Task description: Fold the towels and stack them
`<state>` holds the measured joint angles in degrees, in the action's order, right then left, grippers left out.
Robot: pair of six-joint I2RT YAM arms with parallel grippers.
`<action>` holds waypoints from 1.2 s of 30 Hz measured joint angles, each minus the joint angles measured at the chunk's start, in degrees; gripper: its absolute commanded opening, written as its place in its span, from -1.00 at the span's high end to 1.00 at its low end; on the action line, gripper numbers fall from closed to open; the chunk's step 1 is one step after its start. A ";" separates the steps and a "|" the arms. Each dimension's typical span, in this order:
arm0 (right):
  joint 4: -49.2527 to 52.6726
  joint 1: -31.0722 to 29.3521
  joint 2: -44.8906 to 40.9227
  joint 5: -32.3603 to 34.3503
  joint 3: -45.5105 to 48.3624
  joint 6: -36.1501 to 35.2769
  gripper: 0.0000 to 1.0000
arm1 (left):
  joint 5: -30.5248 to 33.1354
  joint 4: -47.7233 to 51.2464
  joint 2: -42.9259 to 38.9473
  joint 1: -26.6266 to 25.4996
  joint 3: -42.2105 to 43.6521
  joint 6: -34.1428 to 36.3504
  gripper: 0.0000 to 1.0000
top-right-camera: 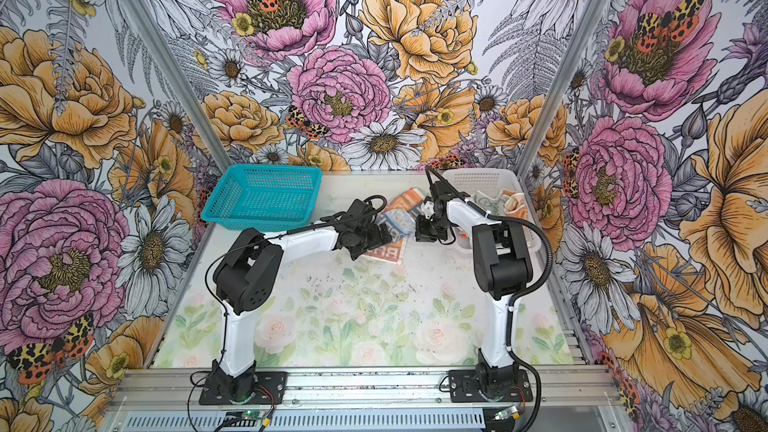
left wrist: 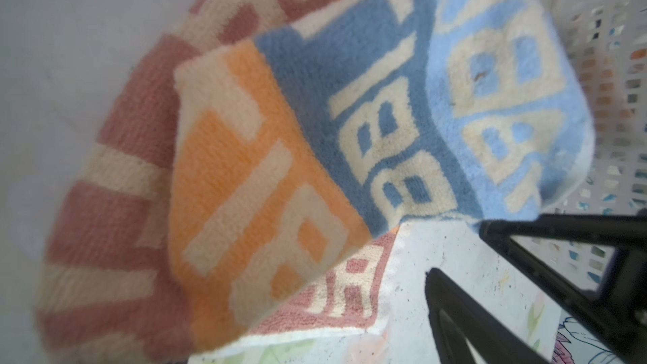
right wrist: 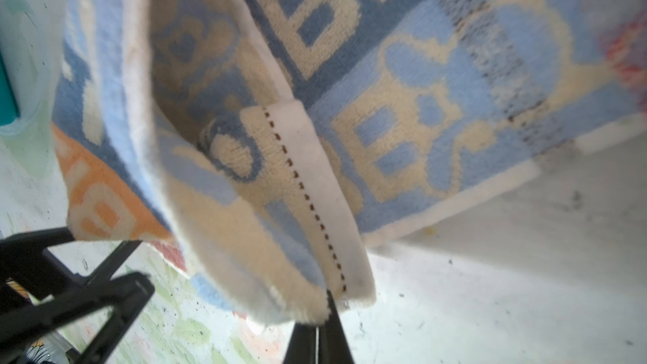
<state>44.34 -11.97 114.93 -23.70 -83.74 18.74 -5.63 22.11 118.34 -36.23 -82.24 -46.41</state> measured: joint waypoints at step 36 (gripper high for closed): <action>-1.33 -2.99 -1.36 -0.63 -0.46 1.44 -0.22 | 11.67 17.73 -7.54 2.49 -5.64 19.39 -0.97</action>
<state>43.00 -14.96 113.58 -24.34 -84.20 20.18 6.04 39.83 110.80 -33.74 -87.88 -27.03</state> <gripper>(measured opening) 0.606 0.987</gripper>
